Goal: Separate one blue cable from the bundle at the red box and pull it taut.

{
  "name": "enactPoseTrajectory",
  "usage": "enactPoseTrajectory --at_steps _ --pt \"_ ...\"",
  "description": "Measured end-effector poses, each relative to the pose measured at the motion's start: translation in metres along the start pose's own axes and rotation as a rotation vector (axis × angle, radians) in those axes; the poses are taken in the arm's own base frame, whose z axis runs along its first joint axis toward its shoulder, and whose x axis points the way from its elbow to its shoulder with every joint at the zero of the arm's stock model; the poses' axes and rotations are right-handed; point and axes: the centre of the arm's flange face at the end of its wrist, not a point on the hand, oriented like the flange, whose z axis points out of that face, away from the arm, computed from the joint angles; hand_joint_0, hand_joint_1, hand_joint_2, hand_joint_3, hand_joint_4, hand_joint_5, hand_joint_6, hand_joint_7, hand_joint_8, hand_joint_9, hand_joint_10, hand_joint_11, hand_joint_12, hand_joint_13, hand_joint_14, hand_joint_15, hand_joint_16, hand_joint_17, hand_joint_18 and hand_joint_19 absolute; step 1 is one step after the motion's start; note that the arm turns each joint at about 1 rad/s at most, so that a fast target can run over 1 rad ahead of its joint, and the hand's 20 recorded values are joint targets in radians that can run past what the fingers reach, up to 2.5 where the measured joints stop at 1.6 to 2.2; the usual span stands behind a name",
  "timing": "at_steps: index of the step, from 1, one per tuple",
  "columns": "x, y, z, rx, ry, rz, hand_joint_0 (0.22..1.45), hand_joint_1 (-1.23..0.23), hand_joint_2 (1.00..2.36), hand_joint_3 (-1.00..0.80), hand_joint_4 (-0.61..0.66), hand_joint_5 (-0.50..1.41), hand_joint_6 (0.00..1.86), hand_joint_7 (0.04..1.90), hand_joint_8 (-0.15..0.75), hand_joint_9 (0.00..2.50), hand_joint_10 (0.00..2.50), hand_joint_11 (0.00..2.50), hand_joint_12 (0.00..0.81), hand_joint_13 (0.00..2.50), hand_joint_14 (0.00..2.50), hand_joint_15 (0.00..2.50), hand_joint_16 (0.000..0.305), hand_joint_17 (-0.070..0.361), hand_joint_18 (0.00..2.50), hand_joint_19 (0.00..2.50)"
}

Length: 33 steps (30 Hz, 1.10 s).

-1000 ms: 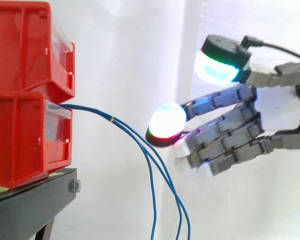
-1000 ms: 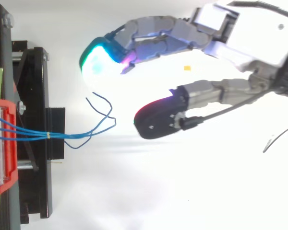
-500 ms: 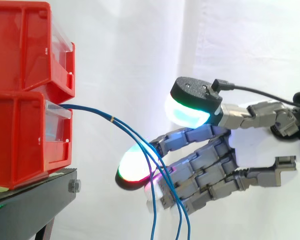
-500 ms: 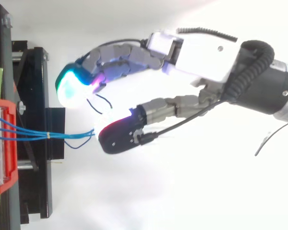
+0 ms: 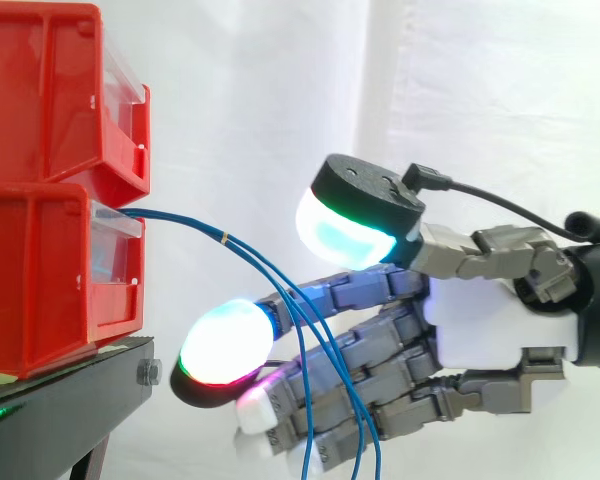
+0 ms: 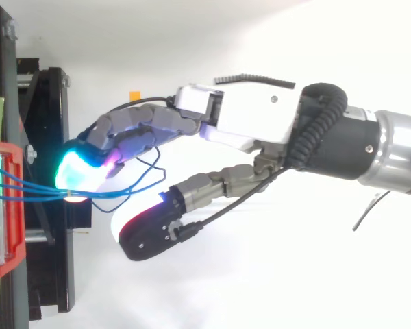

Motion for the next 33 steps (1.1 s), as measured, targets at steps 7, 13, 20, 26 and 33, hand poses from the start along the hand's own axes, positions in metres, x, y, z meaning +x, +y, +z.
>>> enactPoseTrajectory --at_steps 7,13,20,26,33 --pt "0.003 -0.001 0.008 -0.016 0.031 0.054 0.51 -0.64 1.00 -0.48 0.20 -0.16 0.50 0.92 0.295 0.65 0.01 0.49 0.344 0.47 0.01 0.29 0.041 0.092 0.31 0.45" --pt "-0.002 -0.002 0.008 -0.010 0.041 0.060 0.52 -0.64 1.00 -0.46 0.18 -0.15 0.50 1.05 0.295 0.72 0.02 0.64 0.341 0.47 0.01 0.30 0.040 0.090 0.31 0.44" --pt "-0.010 -0.004 0.008 -0.005 0.054 0.070 0.53 -0.64 1.00 -0.45 0.17 -0.15 0.50 1.05 0.292 0.71 0.02 0.64 0.343 0.48 0.01 0.31 0.040 0.089 0.32 0.45" --pt "-0.016 0.000 0.010 -0.013 0.068 0.073 0.54 -0.65 1.01 -0.43 0.16 -0.15 0.50 1.08 0.291 0.71 0.02 0.64 0.342 0.50 0.01 0.32 0.039 0.089 0.34 0.45" --pt "-0.023 0.001 0.011 -0.014 0.084 0.073 0.56 -0.68 1.01 -0.40 0.13 -0.14 0.50 1.15 0.291 0.72 0.02 0.65 0.338 0.52 0.01 0.32 0.038 0.086 0.35 0.45"
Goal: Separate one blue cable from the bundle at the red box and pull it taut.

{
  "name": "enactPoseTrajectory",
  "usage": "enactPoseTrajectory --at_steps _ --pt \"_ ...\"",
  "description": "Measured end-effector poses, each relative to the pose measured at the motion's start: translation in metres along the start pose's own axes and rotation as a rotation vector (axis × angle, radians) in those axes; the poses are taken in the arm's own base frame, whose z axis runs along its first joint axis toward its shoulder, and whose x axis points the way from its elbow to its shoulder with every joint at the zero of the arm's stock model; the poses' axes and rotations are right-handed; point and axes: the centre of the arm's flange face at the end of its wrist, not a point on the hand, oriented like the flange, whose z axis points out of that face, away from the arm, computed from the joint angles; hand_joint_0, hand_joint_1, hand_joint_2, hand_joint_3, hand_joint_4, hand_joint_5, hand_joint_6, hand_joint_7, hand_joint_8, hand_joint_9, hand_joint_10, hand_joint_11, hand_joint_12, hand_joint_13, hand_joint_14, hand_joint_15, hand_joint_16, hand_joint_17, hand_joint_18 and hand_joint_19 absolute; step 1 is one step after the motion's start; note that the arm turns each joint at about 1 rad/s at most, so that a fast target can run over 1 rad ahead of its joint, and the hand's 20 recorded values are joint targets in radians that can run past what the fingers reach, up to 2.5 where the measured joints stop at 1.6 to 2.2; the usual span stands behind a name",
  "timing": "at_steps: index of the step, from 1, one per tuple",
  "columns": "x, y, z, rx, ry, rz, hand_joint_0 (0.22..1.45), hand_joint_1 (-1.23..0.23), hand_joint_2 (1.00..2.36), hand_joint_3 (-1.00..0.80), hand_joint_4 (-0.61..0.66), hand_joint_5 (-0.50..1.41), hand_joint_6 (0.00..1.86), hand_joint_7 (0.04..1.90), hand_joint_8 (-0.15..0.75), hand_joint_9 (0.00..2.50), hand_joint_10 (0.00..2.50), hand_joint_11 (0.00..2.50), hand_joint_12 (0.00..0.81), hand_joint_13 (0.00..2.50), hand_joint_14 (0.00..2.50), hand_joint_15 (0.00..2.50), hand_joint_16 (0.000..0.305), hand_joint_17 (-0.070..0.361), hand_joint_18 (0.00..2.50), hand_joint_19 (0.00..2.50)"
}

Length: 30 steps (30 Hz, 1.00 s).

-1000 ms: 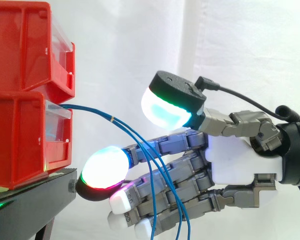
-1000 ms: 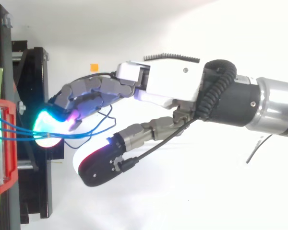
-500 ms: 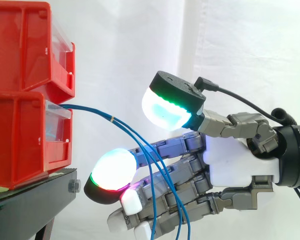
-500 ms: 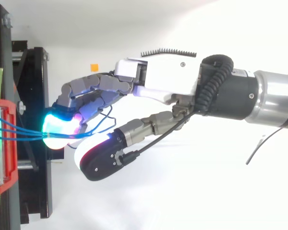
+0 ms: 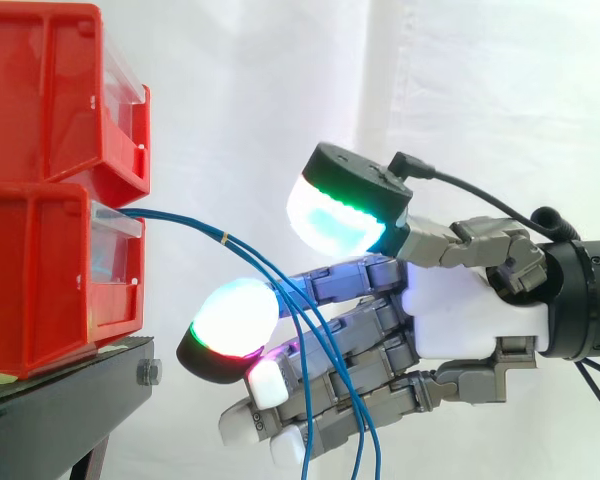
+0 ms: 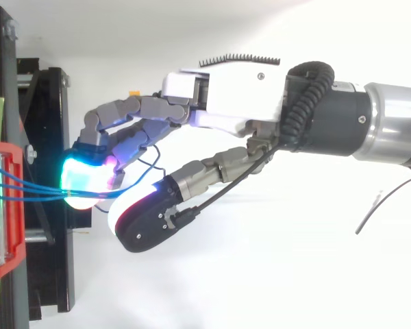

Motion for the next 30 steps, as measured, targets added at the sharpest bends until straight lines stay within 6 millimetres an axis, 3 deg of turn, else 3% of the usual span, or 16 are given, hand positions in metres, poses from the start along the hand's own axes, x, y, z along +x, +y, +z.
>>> enactPoseTrajectory --at_steps 21,27,30 --pt "-0.005 0.009 0.005 -0.025 0.013 -0.003 0.53 -0.68 1.00 -0.48 0.14 -0.13 0.50 1.19 0.297 0.72 0.02 0.65 0.351 0.55 0.01 0.34 0.040 0.090 0.38 0.47" --pt "-0.002 0.011 0.006 -0.038 0.016 -0.009 0.58 -0.67 1.01 -0.39 0.12 -0.11 0.50 1.32 0.290 0.74 0.02 0.65 0.340 0.58 0.01 0.35 0.038 0.086 0.39 0.48" --pt "-0.002 0.012 0.007 -0.040 0.016 -0.009 0.59 -0.63 1.01 -0.36 0.10 -0.11 0.53 1.29 0.293 0.77 0.02 0.66 0.338 0.59 0.01 0.35 0.038 0.085 0.41 0.50"
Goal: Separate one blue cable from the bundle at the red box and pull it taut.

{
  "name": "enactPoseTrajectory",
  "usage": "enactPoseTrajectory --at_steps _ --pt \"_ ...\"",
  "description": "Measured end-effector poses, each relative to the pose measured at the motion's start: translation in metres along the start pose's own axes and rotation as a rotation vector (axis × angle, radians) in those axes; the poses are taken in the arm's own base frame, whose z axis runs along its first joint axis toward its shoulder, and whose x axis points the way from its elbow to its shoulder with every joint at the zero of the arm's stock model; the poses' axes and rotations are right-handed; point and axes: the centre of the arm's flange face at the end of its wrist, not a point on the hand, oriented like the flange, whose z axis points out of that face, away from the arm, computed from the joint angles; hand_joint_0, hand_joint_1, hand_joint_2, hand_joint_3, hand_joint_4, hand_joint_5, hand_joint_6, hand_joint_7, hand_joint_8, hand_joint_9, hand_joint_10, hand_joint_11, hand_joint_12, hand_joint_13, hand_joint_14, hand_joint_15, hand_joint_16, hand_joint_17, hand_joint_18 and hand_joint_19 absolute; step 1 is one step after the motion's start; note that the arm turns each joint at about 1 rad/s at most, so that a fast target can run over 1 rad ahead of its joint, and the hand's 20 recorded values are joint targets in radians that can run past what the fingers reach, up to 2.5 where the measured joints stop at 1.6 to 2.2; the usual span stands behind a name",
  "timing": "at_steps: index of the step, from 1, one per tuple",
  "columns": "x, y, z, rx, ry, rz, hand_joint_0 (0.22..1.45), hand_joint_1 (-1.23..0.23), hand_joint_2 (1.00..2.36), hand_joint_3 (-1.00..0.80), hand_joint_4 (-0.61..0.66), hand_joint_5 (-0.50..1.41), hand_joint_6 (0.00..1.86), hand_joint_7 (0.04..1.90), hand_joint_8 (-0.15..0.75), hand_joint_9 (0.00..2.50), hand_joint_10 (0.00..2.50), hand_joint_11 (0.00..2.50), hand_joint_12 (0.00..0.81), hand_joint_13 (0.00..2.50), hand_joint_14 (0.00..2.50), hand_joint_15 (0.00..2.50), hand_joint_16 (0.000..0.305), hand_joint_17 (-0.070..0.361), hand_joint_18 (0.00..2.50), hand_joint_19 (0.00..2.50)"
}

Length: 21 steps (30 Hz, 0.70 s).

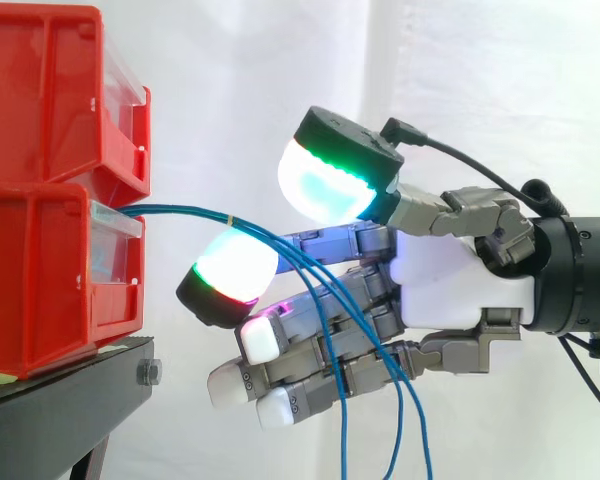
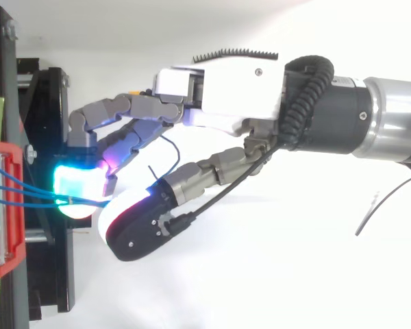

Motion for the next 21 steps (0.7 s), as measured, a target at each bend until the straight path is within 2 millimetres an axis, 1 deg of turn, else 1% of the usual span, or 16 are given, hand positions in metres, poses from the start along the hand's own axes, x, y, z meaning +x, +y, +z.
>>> enactPoseTrajectory --at_steps 8,12,16,20,21 --pt "-0.0001 0.0012 0.0005 -0.001 0.000 0.001 0.56 -0.60 1.01 -0.42 0.12 -0.10 0.54 1.30 0.305 0.80 0.02 0.67 0.349 0.62 0.01 0.37 0.039 0.088 0.45 0.51" --pt "-0.0002 0.0012 0.0005 0.000 0.000 0.002 0.53 -0.59 1.00 -0.49 0.13 -0.10 0.55 1.28 0.316 0.81 0.02 0.67 0.356 0.64 0.01 0.37 0.040 0.090 0.46 0.51" --pt "-0.0013 0.0009 0.0002 0.002 0.000 0.002 0.51 -0.59 1.00 -0.50 0.14 -0.09 0.57 1.27 0.322 0.83 0.02 0.67 0.363 0.65 0.01 0.37 0.041 0.093 0.47 0.51" --pt "-0.0021 0.0007 0.0001 0.002 0.003 0.003 0.51 -0.58 1.00 -0.50 0.15 -0.09 0.61 1.22 0.331 0.88 0.02 0.68 0.364 0.68 0.01 0.38 0.041 0.093 0.50 0.51" --pt "-0.0023 0.0007 0.0001 0.002 0.003 0.003 0.51 -0.55 1.00 -0.50 0.15 -0.08 0.62 1.19 0.334 0.90 0.02 0.66 0.363 0.69 0.01 0.38 0.041 0.092 0.50 0.52"
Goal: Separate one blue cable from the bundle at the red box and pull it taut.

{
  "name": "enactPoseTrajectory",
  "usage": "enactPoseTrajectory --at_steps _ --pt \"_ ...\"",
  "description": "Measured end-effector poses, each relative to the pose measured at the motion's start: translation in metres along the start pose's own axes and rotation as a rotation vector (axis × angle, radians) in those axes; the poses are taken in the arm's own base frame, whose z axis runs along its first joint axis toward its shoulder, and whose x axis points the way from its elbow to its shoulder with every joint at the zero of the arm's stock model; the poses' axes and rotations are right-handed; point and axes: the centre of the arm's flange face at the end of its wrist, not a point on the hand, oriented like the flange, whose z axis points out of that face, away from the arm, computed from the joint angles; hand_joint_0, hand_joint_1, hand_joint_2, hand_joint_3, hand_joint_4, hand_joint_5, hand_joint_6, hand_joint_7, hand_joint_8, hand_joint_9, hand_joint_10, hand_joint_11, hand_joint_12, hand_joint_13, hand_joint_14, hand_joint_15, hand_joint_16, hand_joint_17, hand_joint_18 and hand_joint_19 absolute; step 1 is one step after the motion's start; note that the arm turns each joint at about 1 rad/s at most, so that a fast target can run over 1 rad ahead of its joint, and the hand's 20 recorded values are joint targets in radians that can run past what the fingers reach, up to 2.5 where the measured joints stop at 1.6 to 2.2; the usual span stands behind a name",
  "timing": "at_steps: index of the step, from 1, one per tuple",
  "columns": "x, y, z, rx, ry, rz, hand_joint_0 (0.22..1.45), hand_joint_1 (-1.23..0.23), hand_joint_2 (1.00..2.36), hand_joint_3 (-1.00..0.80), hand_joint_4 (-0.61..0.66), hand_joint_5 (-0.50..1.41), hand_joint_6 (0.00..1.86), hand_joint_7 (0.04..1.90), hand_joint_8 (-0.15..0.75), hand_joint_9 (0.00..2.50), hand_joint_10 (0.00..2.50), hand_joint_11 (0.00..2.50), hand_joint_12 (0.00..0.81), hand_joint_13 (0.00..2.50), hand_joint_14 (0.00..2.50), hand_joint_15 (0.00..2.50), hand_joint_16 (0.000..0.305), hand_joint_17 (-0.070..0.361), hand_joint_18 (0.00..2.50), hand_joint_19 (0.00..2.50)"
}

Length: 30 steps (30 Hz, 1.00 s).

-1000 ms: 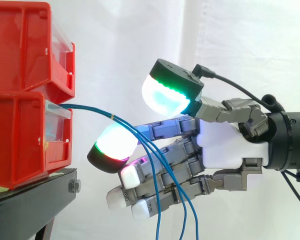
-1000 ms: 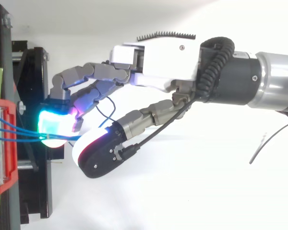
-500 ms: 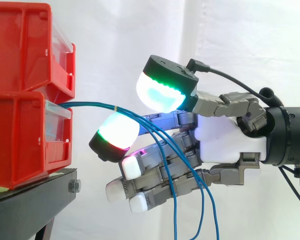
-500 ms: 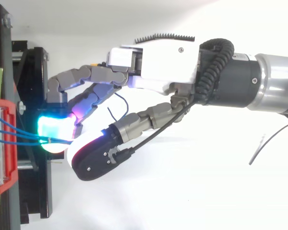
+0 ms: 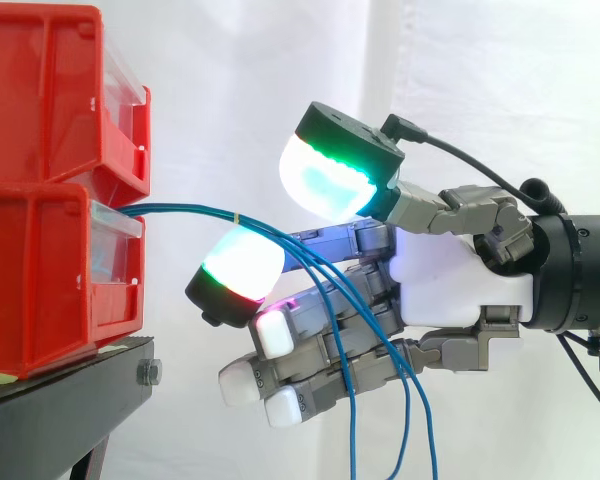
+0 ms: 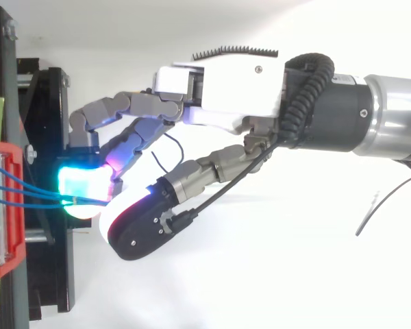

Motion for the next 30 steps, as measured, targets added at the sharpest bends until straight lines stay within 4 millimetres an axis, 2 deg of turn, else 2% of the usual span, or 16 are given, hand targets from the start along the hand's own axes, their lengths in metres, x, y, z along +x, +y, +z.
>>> enactPoseTrajectory --at_steps 5,16,22,30 --pt "-0.0002 -0.0002 -0.0002 0.002 0.003 0.000 0.52 -0.49 1.00 -0.50 0.13 -0.08 0.65 1.17 0.334 0.93 0.02 0.67 0.362 0.72 0.01 0.39 0.040 0.090 0.52 0.53" --pt "-0.0012 -0.0011 -0.0010 0.008 0.004 -0.001 0.58 -0.71 1.01 -0.38 0.12 -0.10 0.74 1.18 0.323 0.95 0.02 0.70 0.350 0.74 0.01 0.40 0.037 0.083 0.54 0.54" --pt "-0.0013 -0.0010 -0.0009 0.007 0.005 0.000 0.59 -0.75 1.02 -0.23 0.08 -0.13 0.81 1.19 0.324 0.95 0.02 0.73 0.349 0.75 0.01 0.41 0.037 0.083 0.55 0.54" --pt "-0.0021 -0.0010 -0.0010 0.008 0.006 0.001 0.60 -0.81 1.02 -0.20 0.05 -0.13 0.83 1.19 0.320 0.94 0.02 0.74 0.348 0.75 0.02 0.42 0.037 0.084 0.58 0.54"
